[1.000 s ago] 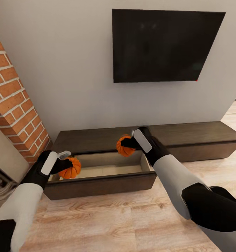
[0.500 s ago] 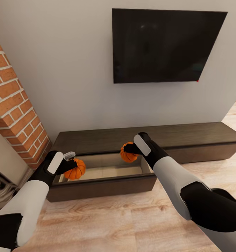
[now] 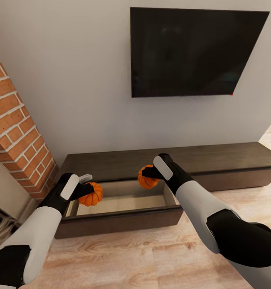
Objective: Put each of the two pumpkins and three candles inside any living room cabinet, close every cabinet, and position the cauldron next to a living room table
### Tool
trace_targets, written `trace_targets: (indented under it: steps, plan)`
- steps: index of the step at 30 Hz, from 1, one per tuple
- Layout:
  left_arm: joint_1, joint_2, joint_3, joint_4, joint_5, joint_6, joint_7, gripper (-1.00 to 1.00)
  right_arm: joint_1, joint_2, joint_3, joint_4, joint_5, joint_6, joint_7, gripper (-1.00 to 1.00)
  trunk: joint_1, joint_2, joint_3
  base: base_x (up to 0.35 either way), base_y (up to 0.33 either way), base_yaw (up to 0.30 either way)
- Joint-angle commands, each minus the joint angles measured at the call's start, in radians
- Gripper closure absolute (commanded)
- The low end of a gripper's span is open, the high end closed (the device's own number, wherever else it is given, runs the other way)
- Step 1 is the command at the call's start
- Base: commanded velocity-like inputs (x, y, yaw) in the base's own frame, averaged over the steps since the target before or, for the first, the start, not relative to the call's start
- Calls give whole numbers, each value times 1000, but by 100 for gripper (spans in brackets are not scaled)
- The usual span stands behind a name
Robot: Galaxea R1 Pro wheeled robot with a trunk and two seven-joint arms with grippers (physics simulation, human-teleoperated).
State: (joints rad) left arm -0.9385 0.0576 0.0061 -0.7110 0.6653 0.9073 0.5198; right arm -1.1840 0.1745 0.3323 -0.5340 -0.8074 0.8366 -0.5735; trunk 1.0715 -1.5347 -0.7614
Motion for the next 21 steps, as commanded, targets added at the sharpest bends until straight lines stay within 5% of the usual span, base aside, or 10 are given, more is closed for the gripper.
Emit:
trace_targets:
  steps: [1, 13, 21]
  plan:
    - [0, -1, 0, -1, 5, 4, 9, 100, -1, 0, 3, 4, -8, 0, -8, 100, 0, 0, -1, 42, 30, 0]
    - [0, -2, 0, -2, 6, -30, 9, 100, 0, 0, 4, 19, -11, 4, -3, 100, 0, 0, -1, 5, 70, 0]
    - [0, -2, -1, -2, 5, -43, 9, 100, 0, 0, 4, 47, -12, 1, 0, 100, 23, -42, -20, 0, 1, 0]
